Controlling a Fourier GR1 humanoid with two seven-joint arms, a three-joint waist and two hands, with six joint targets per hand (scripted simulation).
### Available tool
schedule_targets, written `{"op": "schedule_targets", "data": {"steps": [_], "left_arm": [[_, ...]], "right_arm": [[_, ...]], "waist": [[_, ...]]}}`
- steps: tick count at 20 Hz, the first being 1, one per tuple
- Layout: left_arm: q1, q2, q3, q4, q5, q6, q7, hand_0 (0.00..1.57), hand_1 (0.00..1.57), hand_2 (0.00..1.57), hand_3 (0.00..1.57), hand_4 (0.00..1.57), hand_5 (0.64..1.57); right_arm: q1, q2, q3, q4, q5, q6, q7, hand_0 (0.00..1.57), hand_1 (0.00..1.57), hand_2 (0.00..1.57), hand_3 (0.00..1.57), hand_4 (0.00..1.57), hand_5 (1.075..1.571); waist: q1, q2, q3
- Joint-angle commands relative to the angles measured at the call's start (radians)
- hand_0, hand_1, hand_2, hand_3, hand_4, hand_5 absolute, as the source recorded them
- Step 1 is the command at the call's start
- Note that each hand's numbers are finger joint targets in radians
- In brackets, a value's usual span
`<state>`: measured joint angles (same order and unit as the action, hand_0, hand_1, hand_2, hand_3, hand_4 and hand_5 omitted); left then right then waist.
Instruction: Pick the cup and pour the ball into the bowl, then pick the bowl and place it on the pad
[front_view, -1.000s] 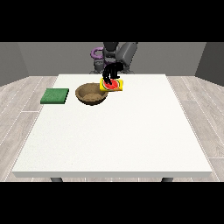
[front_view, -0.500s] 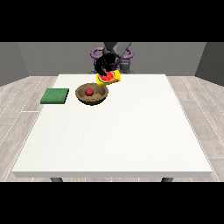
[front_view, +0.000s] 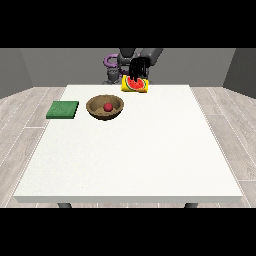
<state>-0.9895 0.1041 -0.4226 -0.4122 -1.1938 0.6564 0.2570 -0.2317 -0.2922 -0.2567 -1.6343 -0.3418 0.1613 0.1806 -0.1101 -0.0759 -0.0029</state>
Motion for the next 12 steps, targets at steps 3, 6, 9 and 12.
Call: {"op": "schedule_targets", "data": {"steps": [3,6,9,12], "left_arm": [[0.175,0.059,0.226,-0.157,0.329,0.143,-0.266,1.15,1.15,1.57,1.57,0.82,1.570],[0.278,0.094,0.298,-0.205,0.463,0.179,-0.431,1.46,1.46,1.57,1.57,1.10,1.570],[0.347,0.108,0.378,-0.301,0.631,0.150,-0.615,1.56,1.56,1.57,1.57,1.37,1.530],[0.388,0.025,0.443,-0.386,0.818,0.025,-0.719,1.50,1.50,1.57,1.57,1.47,1.461]], "right_arm": [[0.021,0.003,-0.019,-0.049,-0.007,-0.013,-0.009,0.00,0.00,0.00,0.00,0.39,1.565],[0.009,0.015,0.005,-0.148,0.001,-0.025,-0.011,0.00,0.00,0.00,0.00,0.39,1.564],[0.039,0.037,0.005,-0.178,0.008,-0.037,-0.035,0.00,0.00,0.00,0.00,0.39,1.566],[0.050,0.047,0.007,-0.206,0.022,-0.064,-0.021,0.00,0.00,0.00,0.00,0.42,1.565]], "waist": [[0.046,0.057,-0.0045],[0.003,0.141,-0.0054],[0.036,0.189,-0.0061],[0.075,0.168,-0.0116]]}}
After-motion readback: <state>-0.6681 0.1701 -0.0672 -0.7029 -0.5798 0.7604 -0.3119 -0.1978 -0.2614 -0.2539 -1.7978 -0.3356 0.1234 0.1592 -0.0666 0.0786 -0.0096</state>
